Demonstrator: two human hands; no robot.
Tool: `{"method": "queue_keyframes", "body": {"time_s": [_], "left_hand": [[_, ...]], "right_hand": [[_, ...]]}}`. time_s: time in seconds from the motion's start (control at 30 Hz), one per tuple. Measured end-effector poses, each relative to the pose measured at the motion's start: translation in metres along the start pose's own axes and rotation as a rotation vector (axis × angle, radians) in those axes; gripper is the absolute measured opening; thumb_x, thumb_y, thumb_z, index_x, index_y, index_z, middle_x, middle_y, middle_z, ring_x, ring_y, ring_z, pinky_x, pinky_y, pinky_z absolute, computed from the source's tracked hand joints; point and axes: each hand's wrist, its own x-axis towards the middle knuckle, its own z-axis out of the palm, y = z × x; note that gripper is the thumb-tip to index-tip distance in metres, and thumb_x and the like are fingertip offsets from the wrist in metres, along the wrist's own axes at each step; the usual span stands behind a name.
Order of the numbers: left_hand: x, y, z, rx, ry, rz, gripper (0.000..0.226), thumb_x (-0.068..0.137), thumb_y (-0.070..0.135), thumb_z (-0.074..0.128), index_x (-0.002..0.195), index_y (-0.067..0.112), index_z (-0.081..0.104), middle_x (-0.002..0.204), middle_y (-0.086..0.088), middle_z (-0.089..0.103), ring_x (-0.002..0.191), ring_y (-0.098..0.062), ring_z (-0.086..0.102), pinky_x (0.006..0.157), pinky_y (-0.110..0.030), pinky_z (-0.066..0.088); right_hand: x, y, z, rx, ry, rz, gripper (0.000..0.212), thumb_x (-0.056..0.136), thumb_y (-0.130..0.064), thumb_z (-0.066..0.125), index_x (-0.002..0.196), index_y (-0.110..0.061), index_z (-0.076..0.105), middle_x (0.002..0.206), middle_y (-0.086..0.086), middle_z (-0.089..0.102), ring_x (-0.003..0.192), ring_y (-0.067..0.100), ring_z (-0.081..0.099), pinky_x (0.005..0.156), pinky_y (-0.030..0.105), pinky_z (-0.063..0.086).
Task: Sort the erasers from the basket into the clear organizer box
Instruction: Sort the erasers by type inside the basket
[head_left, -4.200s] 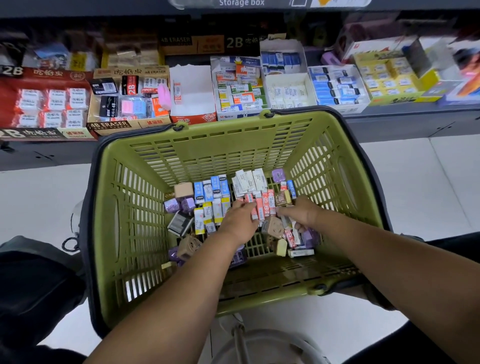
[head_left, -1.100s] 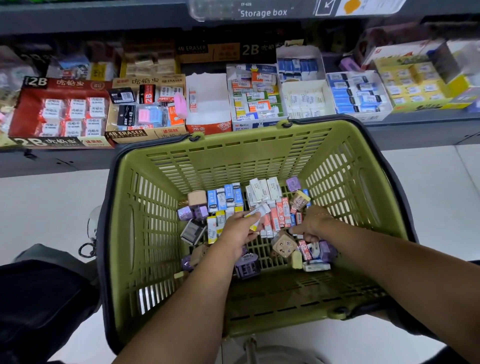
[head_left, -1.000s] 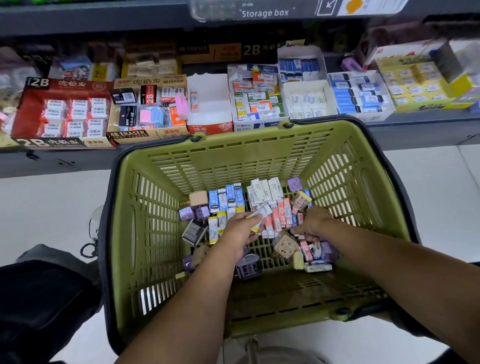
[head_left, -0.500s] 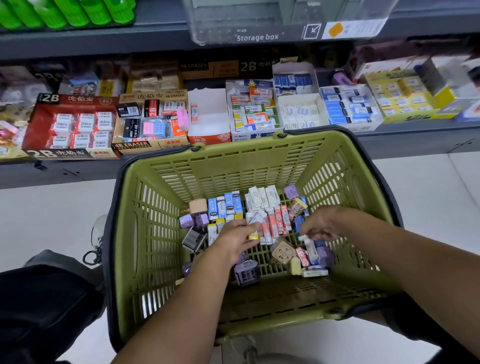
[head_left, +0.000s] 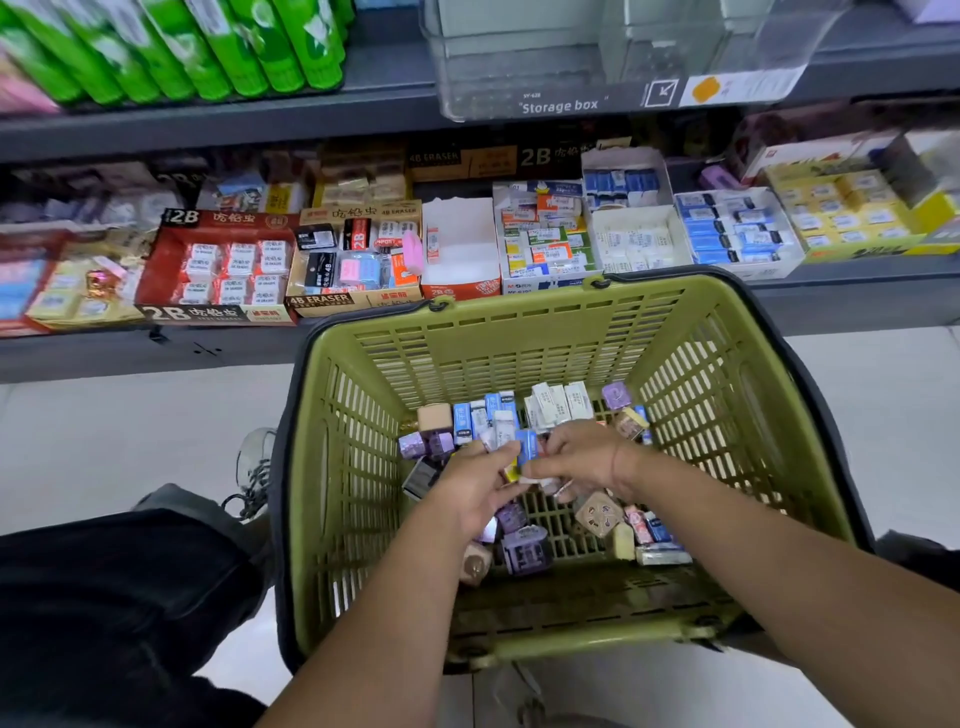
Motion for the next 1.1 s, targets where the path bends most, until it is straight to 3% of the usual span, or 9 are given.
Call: {"method": "queue_keyframes", "body": {"time_s": [0.03,0.13,0.2,0.3,0.43,0.63,0.87,1.0,1.1], "left_hand": [[-0.001,-0.003,-0.004,-0.001,0.017,-0.005,0.039,0.093,0.005,0.06,0.127,0.013,0.044,0.095,-0.004,0.062,0.083,-0.015,0.06,0.07,-0.029,0.056],[-0.002,-0.008,-0.014,-0.009,0.045,-0.03,0.011,0.09,0.004,0.064,0.088,0.01,0.054,0.071,0.0,0.073,0.08,-0.017,0.064,0.055,-0.022,0.057],[0.002,-0.004,-0.018,-0.013,0.108,-0.005,0.013,0.088,0.006,0.067,0.085,0.013,0.056,0.082,-0.001,0.072,0.079,-0.015,0.065,0.058,-0.019,0.054],[0.01,0.004,-0.027,-0.092,0.243,0.047,0.019,0.086,0.007,0.069,0.099,0.01,0.055,0.108,-0.003,0.062,0.09,-0.016,0.062,0.077,-0.024,0.05],[0.017,0.009,-0.044,-0.183,0.385,0.057,0.067,0.082,0.008,0.074,0.14,0.011,0.039,0.133,-0.009,0.053,0.088,-0.02,0.063,0.081,-0.027,0.049],[0.035,0.023,-0.039,-0.131,0.373,0.111,0.068,0.08,0.009,0.077,0.137,0.006,0.041,0.134,-0.009,0.05,0.074,-0.011,0.055,0.078,-0.027,0.053],[0.046,0.023,-0.046,-0.208,0.36,0.055,0.047,0.08,0.009,0.076,0.121,0.003,0.053,0.113,-0.005,0.062,0.073,-0.01,0.06,0.066,-0.025,0.057],[0.048,0.017,-0.049,-0.2,0.402,0.033,0.075,0.079,0.008,0.077,0.142,0.008,0.037,0.141,-0.009,0.044,0.07,-0.011,0.053,0.083,-0.031,0.055],[0.045,0.017,-0.041,-0.148,0.376,0.042,0.072,0.079,0.009,0.077,0.14,0.009,0.038,0.144,-0.008,0.041,0.074,-0.011,0.055,0.084,-0.029,0.053]], "right_hand": [[0.001,0.0,0.005,-0.048,0.022,-0.017,0.027,0.077,-0.018,0.078,0.067,-0.01,0.055,0.065,0.008,0.064,0.047,0.007,0.061,0.044,0.019,0.049],[0.004,0.001,0.013,-0.118,0.053,-0.027,0.027,0.076,-0.022,0.079,0.067,-0.011,0.056,0.058,0.007,0.063,0.036,0.005,0.053,0.037,0.016,0.041],[0.007,0.0,0.015,-0.044,0.066,-0.018,0.025,0.078,-0.021,0.077,0.07,-0.009,0.058,0.059,0.009,0.062,0.039,0.008,0.054,0.037,0.017,0.041],[0.013,-0.006,0.014,0.21,0.133,0.027,0.019,0.084,-0.019,0.071,0.085,-0.004,0.06,0.068,0.012,0.064,0.044,0.01,0.058,0.038,0.018,0.045],[0.024,-0.011,0.014,0.434,0.196,0.092,0.025,0.091,-0.015,0.062,0.109,0.001,0.057,0.08,0.016,0.064,0.057,0.016,0.061,0.041,0.018,0.049],[0.036,-0.007,0.023,0.588,0.076,0.13,0.019,0.091,-0.02,0.063,0.103,-0.006,0.058,0.088,0.014,0.069,0.073,0.019,0.068,0.06,0.024,0.057],[0.043,-0.022,0.023,0.32,0.243,0.149,0.028,0.086,-0.02,0.069,0.108,-0.003,0.061,0.099,0.009,0.062,0.072,0.016,0.057,0.055,0.021,0.047],[0.034,-0.007,-0.015,0.087,0.417,0.114,0.031,0.084,-0.022,0.071,0.108,-0.004,0.066,0.096,0.003,0.06,0.087,0.018,0.056,0.083,0.026,0.044],[0.027,0.016,-0.043,0.022,0.485,0.195,0.02,0.086,-0.017,0.067,0.095,0.001,0.067,0.075,0.009,0.061,0.061,0.018,0.055,0.068,0.032,0.05]]}}
